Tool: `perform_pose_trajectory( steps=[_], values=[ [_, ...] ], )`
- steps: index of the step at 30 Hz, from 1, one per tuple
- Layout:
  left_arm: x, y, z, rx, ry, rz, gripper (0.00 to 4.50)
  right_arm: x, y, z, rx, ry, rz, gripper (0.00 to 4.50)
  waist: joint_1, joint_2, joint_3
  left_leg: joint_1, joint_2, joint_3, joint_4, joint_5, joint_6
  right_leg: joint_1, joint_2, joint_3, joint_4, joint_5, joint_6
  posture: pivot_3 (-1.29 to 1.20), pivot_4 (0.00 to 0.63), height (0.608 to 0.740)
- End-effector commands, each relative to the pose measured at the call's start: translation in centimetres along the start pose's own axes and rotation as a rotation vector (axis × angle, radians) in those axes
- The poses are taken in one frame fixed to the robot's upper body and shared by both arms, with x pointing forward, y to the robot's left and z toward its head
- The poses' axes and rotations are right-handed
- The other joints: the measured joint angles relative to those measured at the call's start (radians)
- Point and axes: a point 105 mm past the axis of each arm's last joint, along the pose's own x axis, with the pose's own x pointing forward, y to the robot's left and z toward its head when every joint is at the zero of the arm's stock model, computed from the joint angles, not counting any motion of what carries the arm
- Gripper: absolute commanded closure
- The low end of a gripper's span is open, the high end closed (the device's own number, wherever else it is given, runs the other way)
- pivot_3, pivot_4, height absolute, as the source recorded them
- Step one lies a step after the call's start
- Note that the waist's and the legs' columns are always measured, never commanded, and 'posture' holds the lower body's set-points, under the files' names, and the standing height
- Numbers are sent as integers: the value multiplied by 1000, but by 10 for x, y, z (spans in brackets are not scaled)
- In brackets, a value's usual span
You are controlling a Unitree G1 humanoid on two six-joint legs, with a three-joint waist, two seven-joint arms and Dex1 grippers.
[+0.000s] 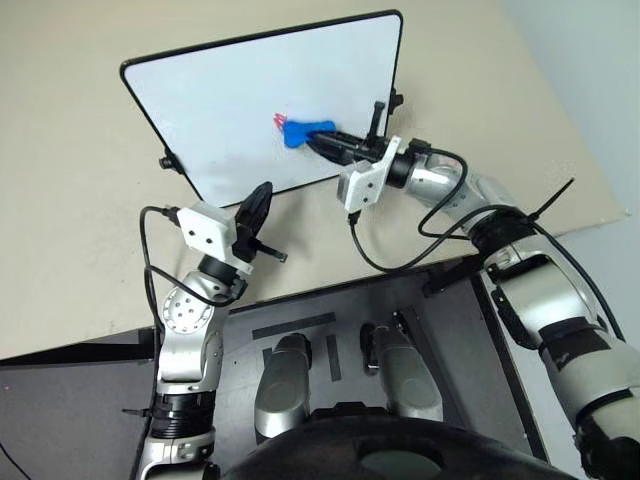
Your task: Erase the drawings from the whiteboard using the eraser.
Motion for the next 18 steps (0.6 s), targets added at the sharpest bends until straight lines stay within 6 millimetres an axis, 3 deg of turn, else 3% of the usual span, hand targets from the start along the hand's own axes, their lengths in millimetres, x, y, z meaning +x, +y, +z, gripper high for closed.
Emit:
perform_pose_trajectory(
  steps=[1, 4, 13, 18],
  values=[
    [1, -2, 7, 9, -33, -8, 4500, 2, -43, 6, -58, -28, -168, 4492, 0, 0, 0, 0, 0, 0, 0, 0, 0, 0, 0, 0, 0, 0, 0, 0, 150, 740],
    [1, -2, 7, 10, -32, -8, 4500, 6, -37, 7, -47, -36, -143, 4492, 0, 0, 0, 0, 0, 0, 0, 0, 0, 0, 0, 0, 0, 0, 0, 0, 150, 740],
    [1, -1, 7, 12, -31, -7, 4500, 5, 30, 9, 52, -30, 123, 4492, 0, 0, 0, 0, 0, 0, 0, -1, 0, 0, 0, 0, -1, -1, 2, 0, 150, 740],
    [1, -1, 7, 11, -30, -8, 4500, 4, 46, 11, 82, -28, 197, 4492, 0, 0, 0, 0, 0, 0, 0, -1, 0, 0, 0, 0, -1, -1, 1, 0, 150, 740]
  ],
)
